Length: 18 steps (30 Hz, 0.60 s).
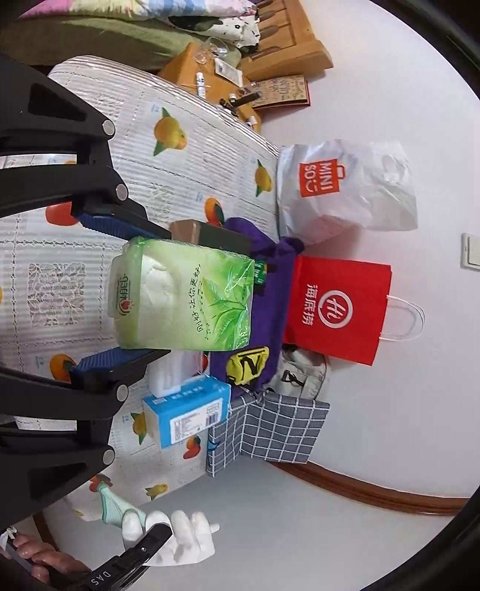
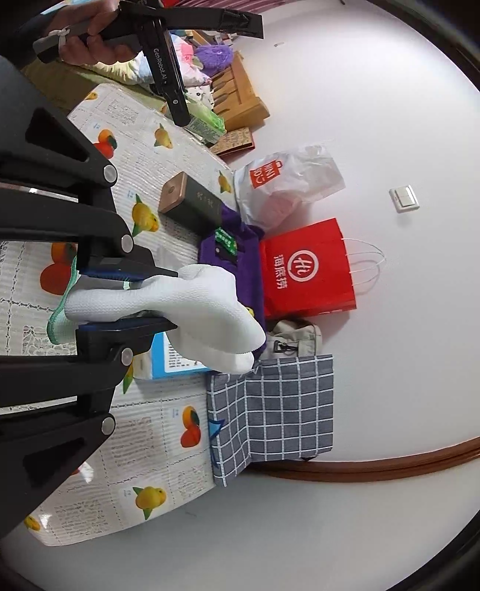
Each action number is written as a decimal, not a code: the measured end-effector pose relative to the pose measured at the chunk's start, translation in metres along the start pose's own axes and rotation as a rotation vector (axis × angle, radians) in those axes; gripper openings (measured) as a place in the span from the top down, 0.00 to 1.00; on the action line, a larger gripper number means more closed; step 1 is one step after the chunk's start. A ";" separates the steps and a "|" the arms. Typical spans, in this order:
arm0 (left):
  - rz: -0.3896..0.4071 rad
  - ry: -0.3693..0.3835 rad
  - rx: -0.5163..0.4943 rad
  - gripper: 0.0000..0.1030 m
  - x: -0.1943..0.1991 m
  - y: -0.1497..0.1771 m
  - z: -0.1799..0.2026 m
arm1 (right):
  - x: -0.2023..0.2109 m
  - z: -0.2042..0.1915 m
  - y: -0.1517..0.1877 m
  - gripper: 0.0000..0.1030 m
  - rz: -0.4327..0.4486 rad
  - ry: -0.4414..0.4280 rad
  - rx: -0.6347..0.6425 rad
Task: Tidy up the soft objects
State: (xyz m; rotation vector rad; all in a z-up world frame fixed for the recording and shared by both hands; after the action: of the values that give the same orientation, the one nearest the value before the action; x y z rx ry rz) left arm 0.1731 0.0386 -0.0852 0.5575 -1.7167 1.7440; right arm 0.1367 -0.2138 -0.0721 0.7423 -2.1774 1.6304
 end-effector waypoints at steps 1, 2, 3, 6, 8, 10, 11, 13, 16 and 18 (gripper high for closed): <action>0.001 0.002 -0.002 0.51 0.000 -0.002 0.001 | 0.001 0.000 -0.002 0.83 0.005 0.001 0.003; 0.002 0.004 -0.004 0.51 -0.001 -0.005 0.003 | 0.001 0.000 -0.004 0.83 0.011 0.001 0.005; 0.004 0.005 -0.007 0.52 -0.002 -0.007 0.004 | 0.000 0.000 -0.005 0.83 0.013 -0.001 0.006; 0.004 -0.001 -0.023 0.52 -0.006 -0.016 0.006 | -0.005 0.000 -0.011 0.83 0.017 -0.006 0.006; 0.002 -0.026 -0.040 0.52 -0.009 -0.022 0.006 | -0.013 -0.001 -0.018 0.83 0.017 -0.012 0.006; -0.001 -0.024 -0.047 0.51 -0.015 -0.029 0.004 | -0.020 -0.002 -0.023 0.83 0.017 -0.021 0.005; -0.006 -0.022 -0.045 0.51 -0.019 -0.032 0.004 | -0.025 -0.003 -0.027 0.83 0.018 -0.027 0.007; -0.019 -0.020 -0.043 0.51 -0.028 -0.037 0.002 | -0.035 -0.004 -0.034 0.83 0.015 -0.031 0.012; -0.035 -0.010 -0.037 0.51 -0.043 -0.046 0.001 | -0.054 -0.007 -0.044 0.83 0.005 -0.039 0.019; -0.044 0.006 -0.032 0.51 -0.054 -0.052 0.000 | -0.065 -0.008 -0.052 0.83 0.002 -0.047 0.024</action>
State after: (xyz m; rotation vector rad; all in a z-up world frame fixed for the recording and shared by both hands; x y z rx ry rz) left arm 0.2475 0.0293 -0.0836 0.5708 -1.7125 1.6828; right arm 0.2195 -0.2031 -0.0638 0.7932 -2.1949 1.6589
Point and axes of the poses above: each gripper's, at about its wrist camera, not at the fingertips, and x roughly against the way its jaws point, z to its right, y to its underside, the point moved 7 cm from there along -x, roughly the way its jaws point, and after that the axes turned 7 degrees about -x, right-handed, at the moved point
